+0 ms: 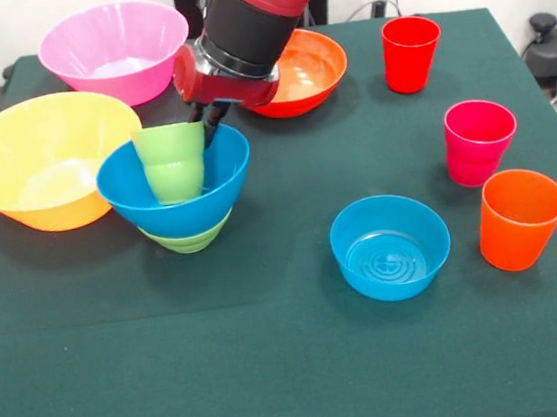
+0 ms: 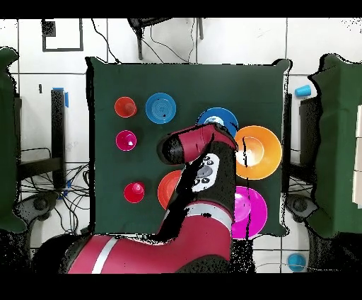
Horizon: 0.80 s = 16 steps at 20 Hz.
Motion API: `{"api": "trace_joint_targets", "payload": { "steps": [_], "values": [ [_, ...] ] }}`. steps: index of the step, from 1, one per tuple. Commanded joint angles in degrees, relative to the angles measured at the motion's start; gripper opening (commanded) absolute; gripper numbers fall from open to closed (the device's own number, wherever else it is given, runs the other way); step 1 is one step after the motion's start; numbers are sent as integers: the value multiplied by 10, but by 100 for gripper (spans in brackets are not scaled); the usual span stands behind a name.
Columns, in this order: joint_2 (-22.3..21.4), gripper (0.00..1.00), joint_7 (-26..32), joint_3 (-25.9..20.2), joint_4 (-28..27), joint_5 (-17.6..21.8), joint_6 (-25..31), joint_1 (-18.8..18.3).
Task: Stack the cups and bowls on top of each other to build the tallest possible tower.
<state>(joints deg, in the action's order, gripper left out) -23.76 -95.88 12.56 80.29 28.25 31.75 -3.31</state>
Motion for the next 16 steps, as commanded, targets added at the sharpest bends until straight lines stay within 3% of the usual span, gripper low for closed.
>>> {"api": "trace_joint_targets", "payload": {
  "steps": [1,16],
  "values": [
    [-6,0,37,-93,28,1,20,-4],
    [-16,0,46,-89,28,17,27,-12]
  ]
}}
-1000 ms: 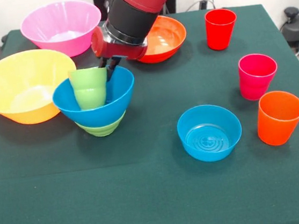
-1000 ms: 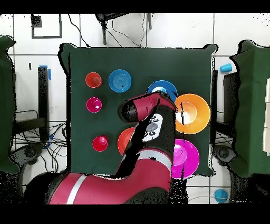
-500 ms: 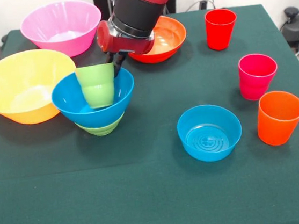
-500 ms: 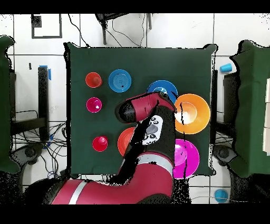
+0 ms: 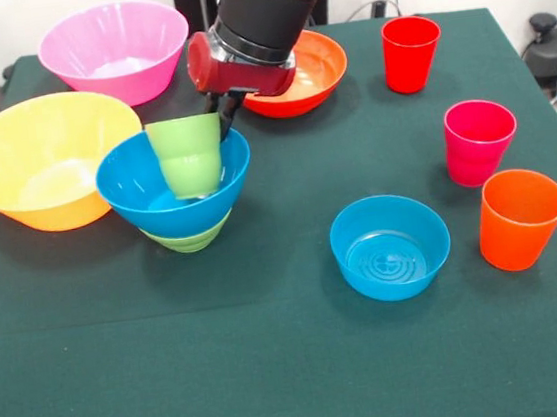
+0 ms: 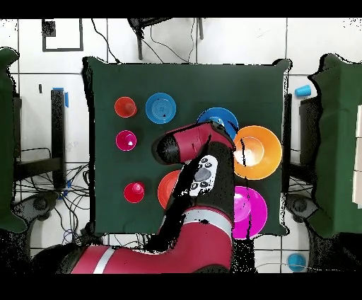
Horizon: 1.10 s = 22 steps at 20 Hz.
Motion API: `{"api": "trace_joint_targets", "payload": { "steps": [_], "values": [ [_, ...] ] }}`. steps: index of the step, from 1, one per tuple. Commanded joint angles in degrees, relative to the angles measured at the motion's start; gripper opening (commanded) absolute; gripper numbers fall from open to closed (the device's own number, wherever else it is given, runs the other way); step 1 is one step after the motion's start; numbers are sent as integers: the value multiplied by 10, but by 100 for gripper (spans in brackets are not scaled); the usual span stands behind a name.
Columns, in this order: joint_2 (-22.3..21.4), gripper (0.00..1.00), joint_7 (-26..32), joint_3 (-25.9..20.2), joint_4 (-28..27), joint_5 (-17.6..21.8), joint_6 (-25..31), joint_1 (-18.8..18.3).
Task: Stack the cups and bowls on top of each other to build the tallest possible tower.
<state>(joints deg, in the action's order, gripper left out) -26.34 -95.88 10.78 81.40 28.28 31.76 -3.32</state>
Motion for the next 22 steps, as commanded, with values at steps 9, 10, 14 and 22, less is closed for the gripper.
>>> {"api": "trace_joint_targets", "payload": {
  "steps": [9,10,14,22],
  "values": [
    [23,0,53,-52,-2,28,64,-5],
    [25,0,55,-50,-4,28,72,-4],
    [17,0,77,-44,-11,29,123,2],
    [3,0,96,-39,-15,48,169,4]
  ]
}}
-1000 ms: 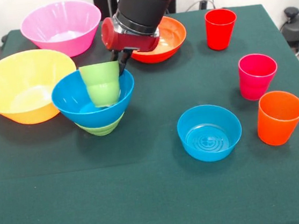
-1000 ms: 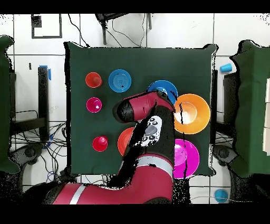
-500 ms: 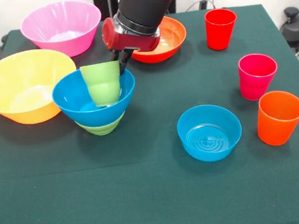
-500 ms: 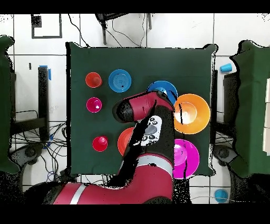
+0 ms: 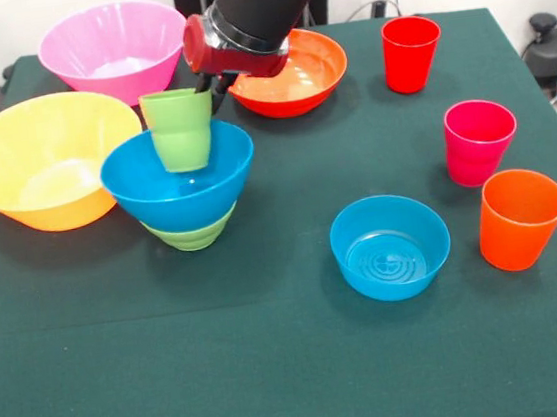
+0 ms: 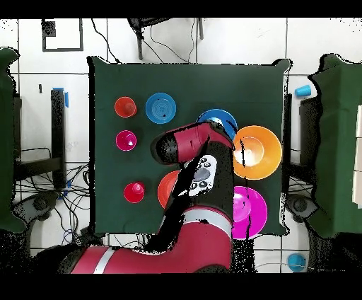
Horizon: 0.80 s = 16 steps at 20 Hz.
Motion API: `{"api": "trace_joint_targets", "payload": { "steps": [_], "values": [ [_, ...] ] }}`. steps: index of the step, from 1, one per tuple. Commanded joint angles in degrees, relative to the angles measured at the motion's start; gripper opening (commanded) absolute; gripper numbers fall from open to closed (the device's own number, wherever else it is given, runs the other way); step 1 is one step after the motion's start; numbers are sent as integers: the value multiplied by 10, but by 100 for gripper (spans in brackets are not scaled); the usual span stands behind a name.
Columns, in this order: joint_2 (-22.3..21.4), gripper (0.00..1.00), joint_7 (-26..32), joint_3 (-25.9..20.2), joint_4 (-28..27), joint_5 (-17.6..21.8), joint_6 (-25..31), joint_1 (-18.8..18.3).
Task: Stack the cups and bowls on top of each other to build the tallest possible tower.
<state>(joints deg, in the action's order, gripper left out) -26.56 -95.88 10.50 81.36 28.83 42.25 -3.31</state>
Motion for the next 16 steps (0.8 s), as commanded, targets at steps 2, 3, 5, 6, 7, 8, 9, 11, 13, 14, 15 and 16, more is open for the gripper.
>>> {"api": "trace_joint_targets", "payload": {
  "steps": [2,3,5,6,7,8,9,11,13,14,15,16],
  "values": [
    [12,0,87,-39,-19,49,60,3],
    [12,0,82,-41,-20,52,52,2],
    [14,0,75,-45,-23,55,43,0],
    [15,0,74,-46,-25,56,43,0],
    [12,0,72,-47,-23,57,39,-1],
    [12,0,73,-48,-24,58,40,-1],
    [10,0,73,-50,-24,57,42,-2],
    [7,0,73,-53,-24,55,43,-4],
    [11,0,72,-59,-30,52,41,-8],
    [13,0,73,-62,-33,50,42,-9],
    [18,0,76,-69,-38,46,39,-14],
    [20,0,79,-74,-40,43,40,-17]
  ]
}}
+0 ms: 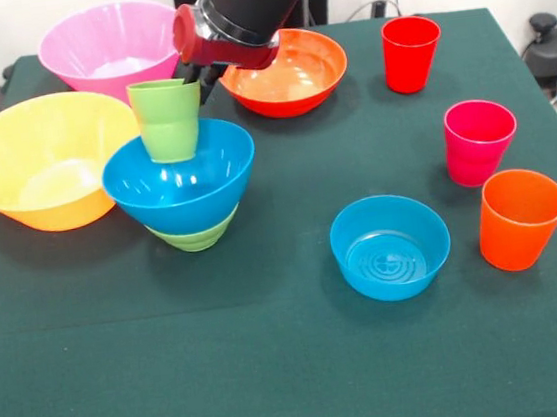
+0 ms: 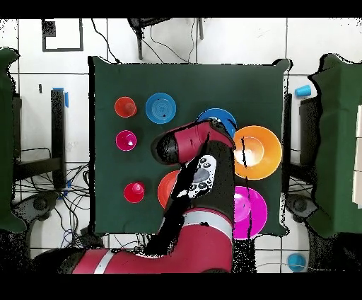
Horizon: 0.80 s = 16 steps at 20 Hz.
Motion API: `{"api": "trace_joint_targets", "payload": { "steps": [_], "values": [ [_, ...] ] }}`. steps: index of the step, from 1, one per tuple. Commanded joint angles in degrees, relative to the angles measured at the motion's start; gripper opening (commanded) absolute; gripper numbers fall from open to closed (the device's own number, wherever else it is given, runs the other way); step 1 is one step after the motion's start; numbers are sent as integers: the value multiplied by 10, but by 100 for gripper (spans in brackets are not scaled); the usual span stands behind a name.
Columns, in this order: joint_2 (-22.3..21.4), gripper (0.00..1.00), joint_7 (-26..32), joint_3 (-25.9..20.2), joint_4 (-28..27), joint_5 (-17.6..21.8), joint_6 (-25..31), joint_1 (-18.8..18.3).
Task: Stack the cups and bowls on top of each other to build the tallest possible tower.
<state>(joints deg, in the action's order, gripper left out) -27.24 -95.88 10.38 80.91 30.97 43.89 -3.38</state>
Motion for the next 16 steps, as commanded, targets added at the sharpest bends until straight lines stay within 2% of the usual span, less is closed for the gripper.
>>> {"api": "trace_joint_targets", "payload": {
  "steps": [1,9,16],
  "values": [
    [26,0,85,-80,-33,18,18,-23],
    [3,0,136,-149,10,0,6,-77],
    [17,0,155,-190,6,1,49,-101]
  ]
}}
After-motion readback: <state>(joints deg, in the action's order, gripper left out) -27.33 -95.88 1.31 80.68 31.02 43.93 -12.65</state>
